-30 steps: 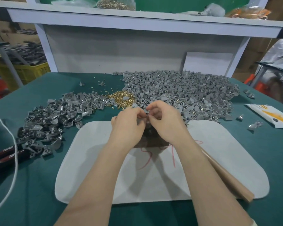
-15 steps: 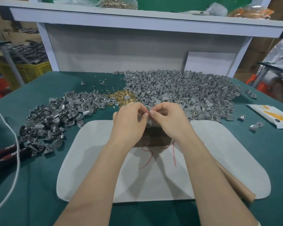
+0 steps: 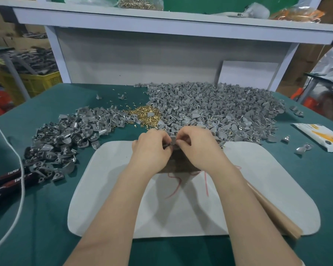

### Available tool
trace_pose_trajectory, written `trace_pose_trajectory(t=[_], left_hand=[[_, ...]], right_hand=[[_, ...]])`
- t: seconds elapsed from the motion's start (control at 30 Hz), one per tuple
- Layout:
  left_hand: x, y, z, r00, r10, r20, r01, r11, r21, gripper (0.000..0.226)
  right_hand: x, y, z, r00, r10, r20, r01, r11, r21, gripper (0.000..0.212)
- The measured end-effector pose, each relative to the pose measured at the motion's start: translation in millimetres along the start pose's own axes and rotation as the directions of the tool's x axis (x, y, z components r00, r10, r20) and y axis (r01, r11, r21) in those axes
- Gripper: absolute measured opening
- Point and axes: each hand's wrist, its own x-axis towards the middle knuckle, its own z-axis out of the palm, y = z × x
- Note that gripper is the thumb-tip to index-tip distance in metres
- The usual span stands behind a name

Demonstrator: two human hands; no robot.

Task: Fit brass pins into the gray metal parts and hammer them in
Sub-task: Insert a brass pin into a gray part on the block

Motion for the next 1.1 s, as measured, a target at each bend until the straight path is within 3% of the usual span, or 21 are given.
trace_pose_trajectory(t=[0.33,0.7,0.9,1.1], left_hand=[[2,-2,1,1.0,-0.003,-0.008,0.002,1.0,-0.022,0.002],[1,-1,3,1.0,0.01,-0.025,-0.011,0.999,-0.042,0.004],[-1,-1,2,0.999,0.004,-0.047,-0.005,0.999,-0.038,0.02],[-1,-1,2,0.999,0.008,-0.052,-0.01,1.0,-0.027,0.017]], right_hand=[[-1,-2,4,0.998,-0.062,-0.015,0.06,0.995,-0.082,0.008],[2,-5,11,0.999,-0.004,-0.041,-0.003,0.986,-0.167,0.008],[0,6,-2,0.999,0.036,0.032,-0.039,0.991,0.125,0.017],[0,7,-3,0.996,0.089,-0.006,-0.086,0.98,0.178,0.017]])
